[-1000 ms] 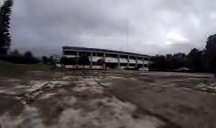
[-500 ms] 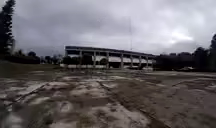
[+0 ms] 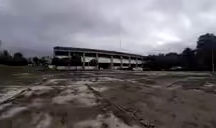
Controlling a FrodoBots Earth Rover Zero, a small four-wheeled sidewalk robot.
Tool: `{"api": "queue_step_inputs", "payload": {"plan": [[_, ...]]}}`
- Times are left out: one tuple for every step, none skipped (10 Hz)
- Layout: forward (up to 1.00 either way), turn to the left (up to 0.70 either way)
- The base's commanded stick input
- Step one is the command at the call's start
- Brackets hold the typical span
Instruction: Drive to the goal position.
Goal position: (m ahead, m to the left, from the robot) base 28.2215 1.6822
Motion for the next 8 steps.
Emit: {"api": "queue_step_inputs", "payload": {"plan": [[0.7, 0.0], [0.7, 0.0], [0.7, 0.0], [0.7, 0.0], [0.7, 0.0], [0.7, 0.0], [0.7, 0.0], [0.7, 0.0]]}}
